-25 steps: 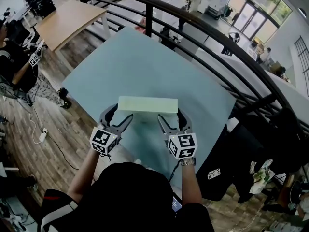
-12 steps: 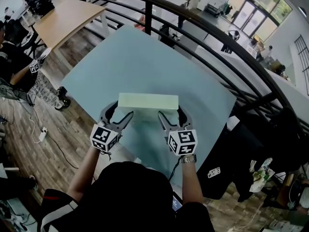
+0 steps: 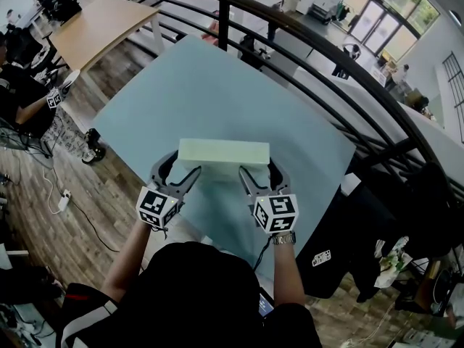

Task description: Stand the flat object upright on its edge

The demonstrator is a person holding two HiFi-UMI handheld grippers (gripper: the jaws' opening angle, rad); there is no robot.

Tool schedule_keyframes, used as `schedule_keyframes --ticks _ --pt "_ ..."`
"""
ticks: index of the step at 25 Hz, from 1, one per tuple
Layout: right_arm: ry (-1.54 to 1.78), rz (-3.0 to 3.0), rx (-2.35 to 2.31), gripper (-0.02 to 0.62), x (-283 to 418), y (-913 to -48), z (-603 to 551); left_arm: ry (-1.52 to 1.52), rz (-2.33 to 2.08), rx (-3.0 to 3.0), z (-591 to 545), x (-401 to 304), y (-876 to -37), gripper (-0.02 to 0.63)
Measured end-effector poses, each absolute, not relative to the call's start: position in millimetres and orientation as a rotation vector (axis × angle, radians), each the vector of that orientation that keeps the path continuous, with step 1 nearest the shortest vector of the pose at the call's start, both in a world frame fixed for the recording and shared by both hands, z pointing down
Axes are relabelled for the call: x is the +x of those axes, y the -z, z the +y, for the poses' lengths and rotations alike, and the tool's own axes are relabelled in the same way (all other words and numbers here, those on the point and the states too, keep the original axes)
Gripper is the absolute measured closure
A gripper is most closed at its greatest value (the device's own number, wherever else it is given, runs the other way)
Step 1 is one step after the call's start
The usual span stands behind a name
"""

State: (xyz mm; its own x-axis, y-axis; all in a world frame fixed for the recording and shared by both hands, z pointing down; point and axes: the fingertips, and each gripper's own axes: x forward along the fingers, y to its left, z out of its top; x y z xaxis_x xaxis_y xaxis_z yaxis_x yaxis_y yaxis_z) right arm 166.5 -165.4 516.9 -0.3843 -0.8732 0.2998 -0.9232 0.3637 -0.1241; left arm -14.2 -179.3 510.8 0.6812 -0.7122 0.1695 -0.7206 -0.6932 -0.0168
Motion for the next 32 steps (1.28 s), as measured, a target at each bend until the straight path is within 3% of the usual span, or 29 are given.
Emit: schedule_keyframes --ticks 22,25,29,32 --pt "-0.474 -2.402 1.635 0.258 173 -532 -132 -0.241 -1.278 2.774 -158 -31 -515 0.307" --pt "-0.490 -2.408 1.624 0.262 167 -535 -122 -0.229 -1.281 2.755 -146 -36 -518 0.347" --pt "-0.495 -2.401 1.629 0.342 160 -538 -111 -0.232 -1.254 2.758 -132 -37 -521 0.356" --pt "-0.521 -2.416 1.639 0.398 156 -537 -104 -0.212 -1.249 2.758 -123 -33 -518 0.401"
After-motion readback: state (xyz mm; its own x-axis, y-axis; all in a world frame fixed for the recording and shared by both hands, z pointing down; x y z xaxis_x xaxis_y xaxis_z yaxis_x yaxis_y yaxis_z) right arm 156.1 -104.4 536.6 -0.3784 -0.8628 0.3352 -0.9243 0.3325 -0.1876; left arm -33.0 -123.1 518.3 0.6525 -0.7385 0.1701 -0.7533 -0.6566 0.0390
